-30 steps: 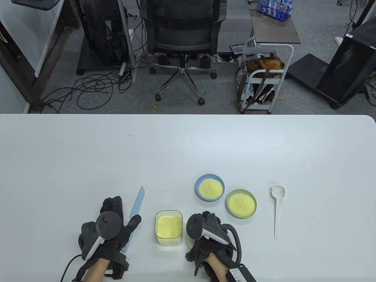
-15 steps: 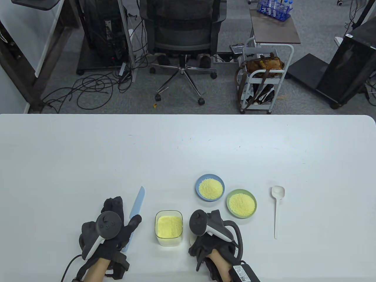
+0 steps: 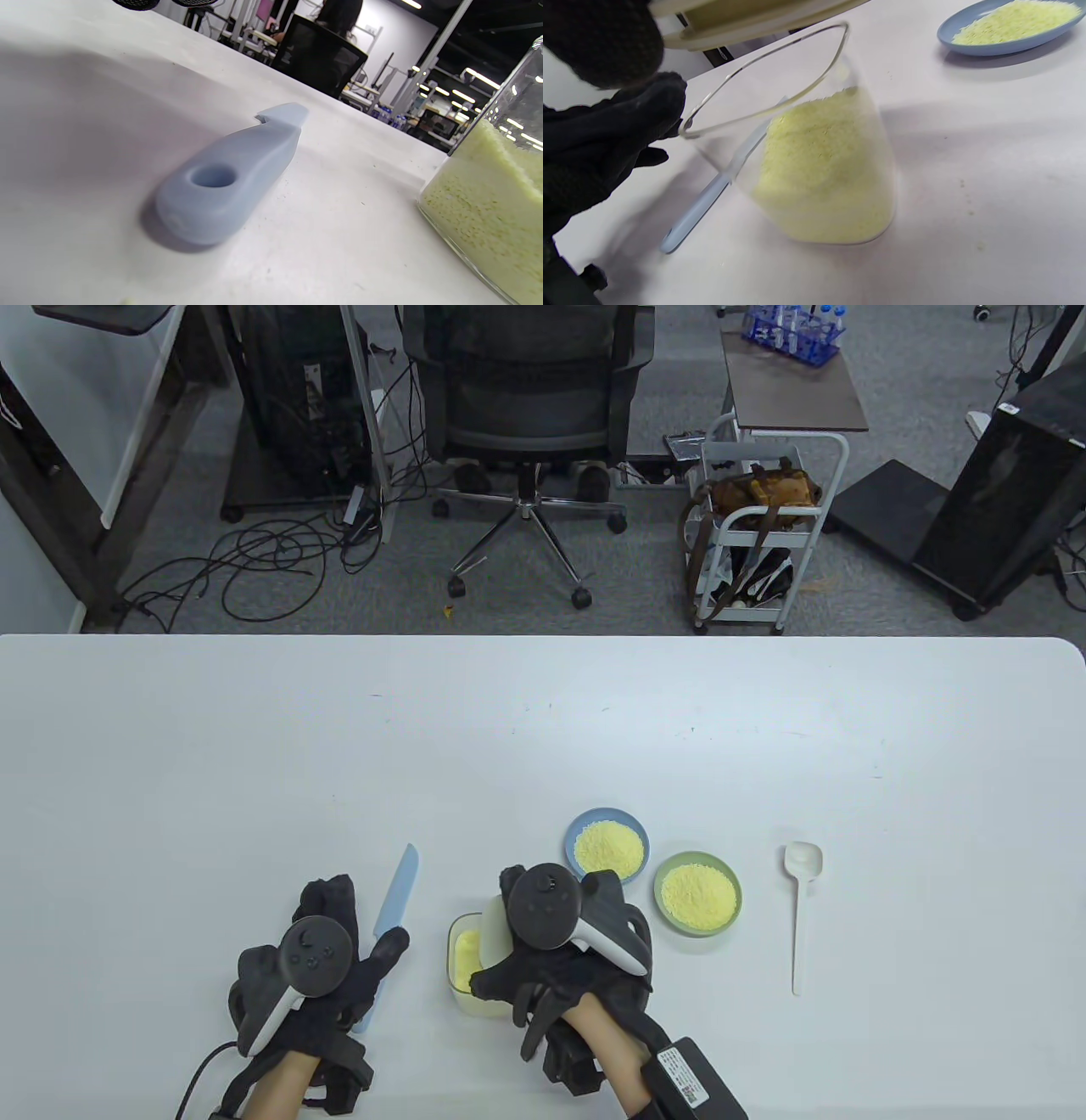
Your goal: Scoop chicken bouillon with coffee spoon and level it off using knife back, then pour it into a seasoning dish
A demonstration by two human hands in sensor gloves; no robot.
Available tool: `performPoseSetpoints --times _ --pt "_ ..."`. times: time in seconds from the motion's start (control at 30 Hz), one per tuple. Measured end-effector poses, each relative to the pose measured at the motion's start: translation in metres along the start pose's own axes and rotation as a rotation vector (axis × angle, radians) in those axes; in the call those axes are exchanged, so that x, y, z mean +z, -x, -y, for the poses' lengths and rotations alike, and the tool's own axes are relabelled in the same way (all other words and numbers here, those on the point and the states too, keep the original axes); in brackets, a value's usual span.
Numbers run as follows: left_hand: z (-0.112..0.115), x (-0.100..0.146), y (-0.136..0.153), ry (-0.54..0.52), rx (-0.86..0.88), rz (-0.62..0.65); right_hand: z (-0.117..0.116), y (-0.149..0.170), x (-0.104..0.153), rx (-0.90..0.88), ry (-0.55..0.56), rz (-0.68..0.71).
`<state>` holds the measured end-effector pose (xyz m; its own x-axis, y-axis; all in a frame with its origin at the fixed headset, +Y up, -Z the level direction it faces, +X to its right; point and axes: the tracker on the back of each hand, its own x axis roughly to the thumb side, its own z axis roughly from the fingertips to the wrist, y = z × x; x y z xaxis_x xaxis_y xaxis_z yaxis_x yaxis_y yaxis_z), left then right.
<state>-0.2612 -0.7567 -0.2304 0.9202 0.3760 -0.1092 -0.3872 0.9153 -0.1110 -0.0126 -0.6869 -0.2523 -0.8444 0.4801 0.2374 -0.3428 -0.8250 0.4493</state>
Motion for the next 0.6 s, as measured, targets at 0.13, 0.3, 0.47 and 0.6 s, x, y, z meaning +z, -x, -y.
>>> performPoseSetpoints --times 0.13,0.3,0.47,0.6 --pt "-0.001 0.001 0.0 0.0 0.002 0.005 -0.016 -0.014 -0.013 0.083 -0.033 -0.001" --pt "-0.002 0.002 -0.001 -0.005 0.017 0.01 -0.023 -0.019 -0.017 0.129 -0.021 -0.009" --pt "-0.002 0.002 -0.001 -0.002 0.017 0.014 -0.024 -0.017 -0.018 0.092 -0.024 -0.015" --pt "-0.002 0.002 -0.001 -0.005 0.027 0.019 -0.025 -0.014 -0.018 0.068 -0.07 0.012"
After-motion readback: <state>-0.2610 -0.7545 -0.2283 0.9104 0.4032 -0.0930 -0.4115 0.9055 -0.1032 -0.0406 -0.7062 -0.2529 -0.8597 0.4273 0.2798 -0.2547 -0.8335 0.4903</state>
